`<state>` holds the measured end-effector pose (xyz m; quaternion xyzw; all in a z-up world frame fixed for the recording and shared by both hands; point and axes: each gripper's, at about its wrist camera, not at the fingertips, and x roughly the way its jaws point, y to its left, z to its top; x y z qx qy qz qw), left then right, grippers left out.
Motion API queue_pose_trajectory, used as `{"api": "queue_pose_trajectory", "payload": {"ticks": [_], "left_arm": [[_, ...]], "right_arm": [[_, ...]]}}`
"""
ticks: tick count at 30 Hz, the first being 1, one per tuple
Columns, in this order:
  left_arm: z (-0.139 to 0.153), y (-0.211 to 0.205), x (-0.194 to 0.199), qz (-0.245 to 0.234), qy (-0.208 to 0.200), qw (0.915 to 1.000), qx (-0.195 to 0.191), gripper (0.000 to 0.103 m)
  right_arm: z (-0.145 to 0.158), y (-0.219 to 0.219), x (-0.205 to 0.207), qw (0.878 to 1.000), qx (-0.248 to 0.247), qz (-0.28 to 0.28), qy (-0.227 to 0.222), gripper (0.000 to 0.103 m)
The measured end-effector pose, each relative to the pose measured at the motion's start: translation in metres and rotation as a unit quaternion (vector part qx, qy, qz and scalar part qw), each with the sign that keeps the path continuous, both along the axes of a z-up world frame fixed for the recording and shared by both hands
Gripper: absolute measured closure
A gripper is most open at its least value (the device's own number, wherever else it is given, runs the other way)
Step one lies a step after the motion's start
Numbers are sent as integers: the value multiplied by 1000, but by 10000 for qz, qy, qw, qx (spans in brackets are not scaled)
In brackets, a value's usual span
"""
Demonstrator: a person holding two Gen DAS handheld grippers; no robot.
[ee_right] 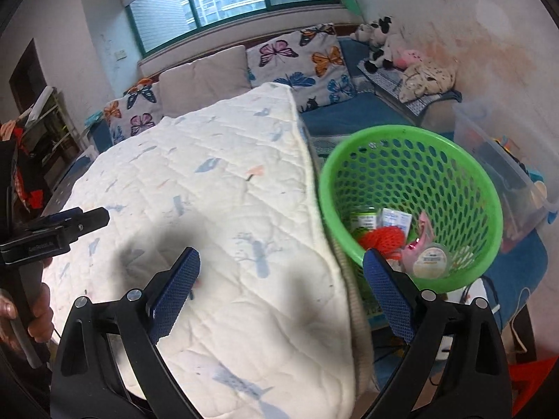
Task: Collect trash
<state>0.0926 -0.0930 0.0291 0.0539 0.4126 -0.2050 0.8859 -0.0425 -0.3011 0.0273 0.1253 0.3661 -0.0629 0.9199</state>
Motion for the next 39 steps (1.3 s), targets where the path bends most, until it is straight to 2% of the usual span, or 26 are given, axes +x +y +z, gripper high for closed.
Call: {"api": "queue_pose_trajectory", "payload": {"ticks": [16,28,39], "left_arm": [[1,23,-14,285,-256,9992,146,9],[-4,35,-17,445,-242,9985,181,9],[0,33,-21,482,-402,9975,319,9]], "right_arm": [[7,29,6,9993,-175,305,-87,7],[5,36,9,9991,-259,344,-65,7],[4,38,10,9989,-309,332,-64,7]]}}
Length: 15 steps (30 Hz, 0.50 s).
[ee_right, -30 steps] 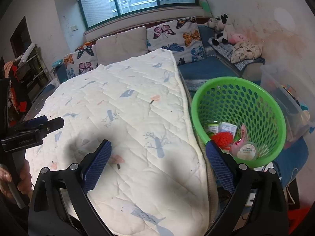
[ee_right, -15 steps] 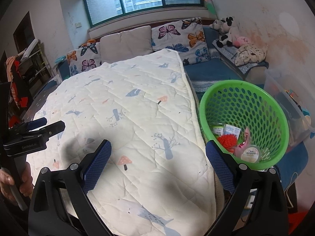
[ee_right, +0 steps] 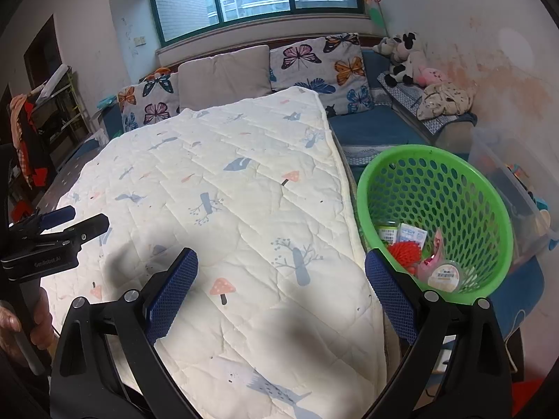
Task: Collect trash
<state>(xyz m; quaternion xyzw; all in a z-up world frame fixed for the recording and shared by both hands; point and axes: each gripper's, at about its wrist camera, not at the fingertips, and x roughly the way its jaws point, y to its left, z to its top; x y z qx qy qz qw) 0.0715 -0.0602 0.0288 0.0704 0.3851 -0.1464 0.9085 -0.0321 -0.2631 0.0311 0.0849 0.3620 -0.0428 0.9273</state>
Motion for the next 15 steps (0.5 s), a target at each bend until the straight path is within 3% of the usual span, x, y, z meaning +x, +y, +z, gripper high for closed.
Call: {"api": "queue_pose_trajectory", "payload": {"ticks": [15], "left_arm": [[-1,-3,-4,-7,-31,10000,33,9]], "right_arm": [[-2,0,0,10000,38,3,9,7]]}}
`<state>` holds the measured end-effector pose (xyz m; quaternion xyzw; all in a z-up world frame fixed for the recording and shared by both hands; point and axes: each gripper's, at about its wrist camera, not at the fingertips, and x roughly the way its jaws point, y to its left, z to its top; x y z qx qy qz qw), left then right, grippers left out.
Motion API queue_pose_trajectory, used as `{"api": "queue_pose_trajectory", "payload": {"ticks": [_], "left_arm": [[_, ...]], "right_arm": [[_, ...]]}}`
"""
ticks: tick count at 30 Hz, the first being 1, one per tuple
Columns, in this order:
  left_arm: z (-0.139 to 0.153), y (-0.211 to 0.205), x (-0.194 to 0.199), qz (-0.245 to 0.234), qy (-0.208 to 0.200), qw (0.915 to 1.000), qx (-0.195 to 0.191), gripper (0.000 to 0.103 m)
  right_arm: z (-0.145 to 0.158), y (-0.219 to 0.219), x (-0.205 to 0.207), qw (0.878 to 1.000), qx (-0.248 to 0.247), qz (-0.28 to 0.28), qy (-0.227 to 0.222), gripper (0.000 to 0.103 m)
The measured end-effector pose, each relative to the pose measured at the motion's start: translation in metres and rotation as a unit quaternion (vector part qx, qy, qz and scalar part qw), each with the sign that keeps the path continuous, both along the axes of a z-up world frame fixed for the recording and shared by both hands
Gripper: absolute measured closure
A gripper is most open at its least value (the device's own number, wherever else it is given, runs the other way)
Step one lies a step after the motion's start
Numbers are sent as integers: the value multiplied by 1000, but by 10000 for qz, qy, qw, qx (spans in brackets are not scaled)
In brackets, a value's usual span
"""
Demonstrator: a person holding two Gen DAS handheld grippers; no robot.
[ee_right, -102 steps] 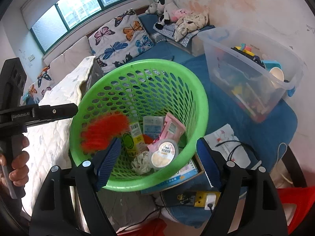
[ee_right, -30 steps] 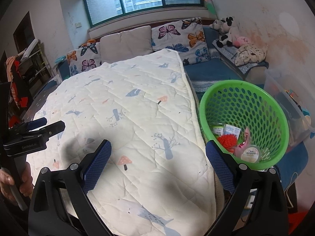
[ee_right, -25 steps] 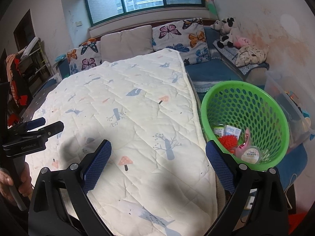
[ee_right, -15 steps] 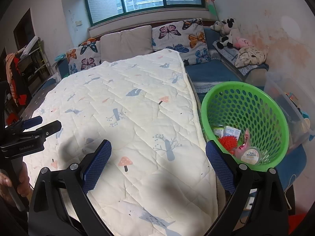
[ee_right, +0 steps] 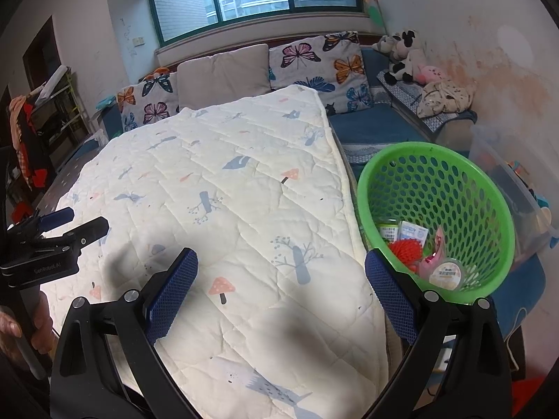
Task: Collect trash
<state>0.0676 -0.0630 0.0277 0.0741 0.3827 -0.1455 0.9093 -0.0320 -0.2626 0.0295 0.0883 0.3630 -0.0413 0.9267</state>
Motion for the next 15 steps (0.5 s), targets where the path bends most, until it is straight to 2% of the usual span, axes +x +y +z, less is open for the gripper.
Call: {"api": "queue_pose_trajectory", "payload": {"ticks": [15], "left_arm": [[2,12,1,196,-108,9997,102,9]], "right_arm": [[1,6,5,10000,1,93,-33,7]]}}
